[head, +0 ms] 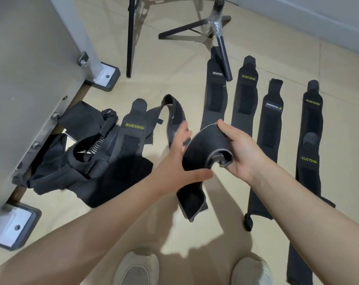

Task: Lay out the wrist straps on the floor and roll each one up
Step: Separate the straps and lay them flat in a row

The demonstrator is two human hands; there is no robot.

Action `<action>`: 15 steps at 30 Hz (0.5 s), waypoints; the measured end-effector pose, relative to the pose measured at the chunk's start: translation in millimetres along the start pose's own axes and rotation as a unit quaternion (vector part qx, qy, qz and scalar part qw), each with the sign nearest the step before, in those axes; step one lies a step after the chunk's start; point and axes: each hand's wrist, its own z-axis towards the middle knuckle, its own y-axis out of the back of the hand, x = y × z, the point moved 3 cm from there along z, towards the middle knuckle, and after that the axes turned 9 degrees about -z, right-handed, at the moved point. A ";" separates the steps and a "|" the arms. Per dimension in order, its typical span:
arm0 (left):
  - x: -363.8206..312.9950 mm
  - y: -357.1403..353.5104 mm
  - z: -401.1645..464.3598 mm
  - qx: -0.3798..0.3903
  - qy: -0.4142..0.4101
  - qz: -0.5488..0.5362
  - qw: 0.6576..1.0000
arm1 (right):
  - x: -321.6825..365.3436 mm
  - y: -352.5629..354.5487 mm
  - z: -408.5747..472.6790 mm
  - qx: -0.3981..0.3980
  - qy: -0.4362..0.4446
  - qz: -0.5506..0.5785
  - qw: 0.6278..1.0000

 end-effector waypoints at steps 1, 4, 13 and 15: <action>-2.0 -1.3 -0.5 -0.028 -0.024 0.009 0.999 | -0.5 0.3 -0.5 0.001 -0.006 0.010 1.000; -12.0 -5.9 -3.6 -0.031 -0.129 0.127 0.983 | -7.3 -1.1 -2.8 0.045 -0.022 0.010 0.999; -19.4 -9.2 0.6 -0.135 0.108 -0.208 0.963 | -6.2 40.3 -13.6 0.058 0.062 -0.138 0.987; -15.8 -13.7 3.0 -0.151 0.150 -0.279 0.936 | -5.7 49.1 -17.3 0.031 0.109 -0.277 0.954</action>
